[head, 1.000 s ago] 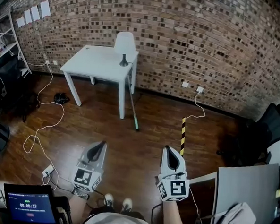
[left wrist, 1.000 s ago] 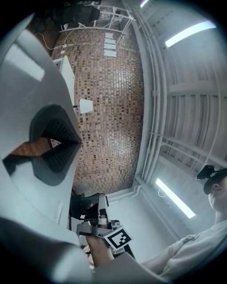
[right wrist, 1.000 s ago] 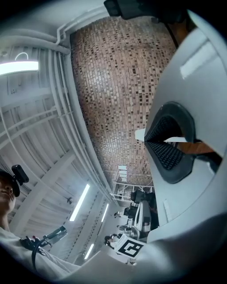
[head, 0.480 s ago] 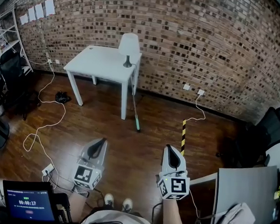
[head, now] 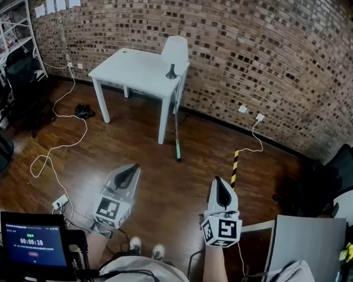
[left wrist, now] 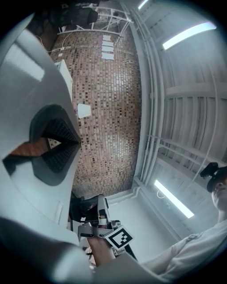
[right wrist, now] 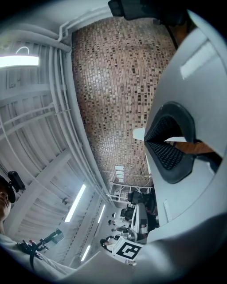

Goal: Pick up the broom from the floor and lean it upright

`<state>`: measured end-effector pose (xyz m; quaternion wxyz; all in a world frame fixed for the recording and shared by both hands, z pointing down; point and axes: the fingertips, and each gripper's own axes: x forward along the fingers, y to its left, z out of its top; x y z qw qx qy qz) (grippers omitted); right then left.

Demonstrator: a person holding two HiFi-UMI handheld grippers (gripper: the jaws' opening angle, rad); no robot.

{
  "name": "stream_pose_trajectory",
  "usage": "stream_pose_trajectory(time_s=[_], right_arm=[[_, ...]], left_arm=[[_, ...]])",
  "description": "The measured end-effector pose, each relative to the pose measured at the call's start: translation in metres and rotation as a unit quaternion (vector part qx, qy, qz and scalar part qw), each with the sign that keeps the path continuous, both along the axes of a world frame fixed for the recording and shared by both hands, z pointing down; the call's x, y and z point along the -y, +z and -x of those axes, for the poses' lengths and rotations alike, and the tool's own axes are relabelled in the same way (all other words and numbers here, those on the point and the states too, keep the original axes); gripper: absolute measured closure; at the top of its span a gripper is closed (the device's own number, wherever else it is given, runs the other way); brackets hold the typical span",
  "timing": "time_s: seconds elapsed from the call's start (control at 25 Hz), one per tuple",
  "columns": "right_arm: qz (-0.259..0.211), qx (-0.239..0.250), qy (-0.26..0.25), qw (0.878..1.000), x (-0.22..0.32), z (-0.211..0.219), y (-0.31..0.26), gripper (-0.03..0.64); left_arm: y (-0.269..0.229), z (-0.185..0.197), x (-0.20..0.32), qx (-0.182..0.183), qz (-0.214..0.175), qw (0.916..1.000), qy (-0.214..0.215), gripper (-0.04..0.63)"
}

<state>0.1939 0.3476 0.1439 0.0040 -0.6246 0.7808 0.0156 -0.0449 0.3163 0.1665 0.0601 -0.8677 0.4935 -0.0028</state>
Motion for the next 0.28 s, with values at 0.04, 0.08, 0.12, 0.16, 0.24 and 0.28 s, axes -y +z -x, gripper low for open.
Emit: stream_pose_trajectory(time_s=[0.04,0.08,0.12,0.16,0.24,0.28], right_arm=[[0.001,0.001,0.002,1.000,0.002,-0.004,0.002,0.604],[0.002,0.002,0.006,1.000,0.000,-0.010,0.007,0.604],[0.004,0.003,0.013,1.000,-0.004,-0.018,0.013,0.605],[0.005,0.003,0.020,1.000,-0.010,-0.027,0.018,0.604],[0.003,0.003,0.034,0.999,-0.018,-0.043,0.028,0.604],[0.001,0.004,0.039,0.999,-0.021,-0.049,0.032,0.606]], left_arm=[[0.003,-0.005,0.003,0.003,0.001,1.0000,0.003,0.595],[0.007,-0.012,0.004,0.007,0.003,0.9999,0.009,0.595],[0.012,-0.023,0.003,0.009,0.003,0.9998,0.018,0.595],[0.017,-0.034,0.002,0.011,0.003,0.9996,0.027,0.595],[0.025,-0.052,-0.001,0.009,0.000,0.9991,0.041,0.595],[0.027,-0.059,-0.002,0.007,-0.002,0.9989,0.046,0.595]])
